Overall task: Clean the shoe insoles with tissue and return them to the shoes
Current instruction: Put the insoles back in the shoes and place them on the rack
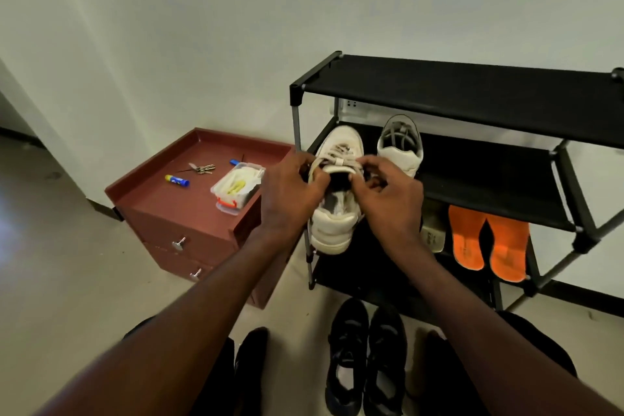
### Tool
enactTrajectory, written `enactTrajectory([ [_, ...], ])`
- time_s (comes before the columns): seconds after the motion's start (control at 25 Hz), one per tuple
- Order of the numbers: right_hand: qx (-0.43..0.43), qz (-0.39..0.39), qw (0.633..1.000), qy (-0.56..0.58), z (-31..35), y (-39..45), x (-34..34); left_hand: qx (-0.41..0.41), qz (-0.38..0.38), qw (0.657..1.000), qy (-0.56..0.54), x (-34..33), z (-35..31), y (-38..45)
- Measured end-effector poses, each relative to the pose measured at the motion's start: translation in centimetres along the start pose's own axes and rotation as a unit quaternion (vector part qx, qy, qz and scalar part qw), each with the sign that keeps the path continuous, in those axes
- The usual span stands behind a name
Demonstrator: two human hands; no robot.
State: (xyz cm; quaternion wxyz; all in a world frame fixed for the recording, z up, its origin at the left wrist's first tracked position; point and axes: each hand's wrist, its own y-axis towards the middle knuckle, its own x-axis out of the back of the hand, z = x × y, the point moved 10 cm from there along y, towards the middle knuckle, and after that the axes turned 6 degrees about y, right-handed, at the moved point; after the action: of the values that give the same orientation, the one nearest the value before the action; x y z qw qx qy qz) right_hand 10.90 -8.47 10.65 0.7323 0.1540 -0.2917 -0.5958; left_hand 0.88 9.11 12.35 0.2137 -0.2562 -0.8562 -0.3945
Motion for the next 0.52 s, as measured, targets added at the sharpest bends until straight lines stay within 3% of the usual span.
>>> enactTrajectory([
  [0.2,-0.028,-0.02,0.999,-0.032,-3.7,6.3,-2.6,0.029,-0.017,0.998,-0.044,-5.5,2.7,6.4],
  [0.36,0.01,0.005,0.997,-0.081,-5.9,7.7,-4.1,0.067,-0.051,0.988,-0.13,-8.1,5.6,8.1],
  [0.52,-0.005,-0.026,0.994,-0.109,-6.6,9.2,-4.0,0.083,-0.056,0.975,-0.196,-8.9,5.9,8.9],
])
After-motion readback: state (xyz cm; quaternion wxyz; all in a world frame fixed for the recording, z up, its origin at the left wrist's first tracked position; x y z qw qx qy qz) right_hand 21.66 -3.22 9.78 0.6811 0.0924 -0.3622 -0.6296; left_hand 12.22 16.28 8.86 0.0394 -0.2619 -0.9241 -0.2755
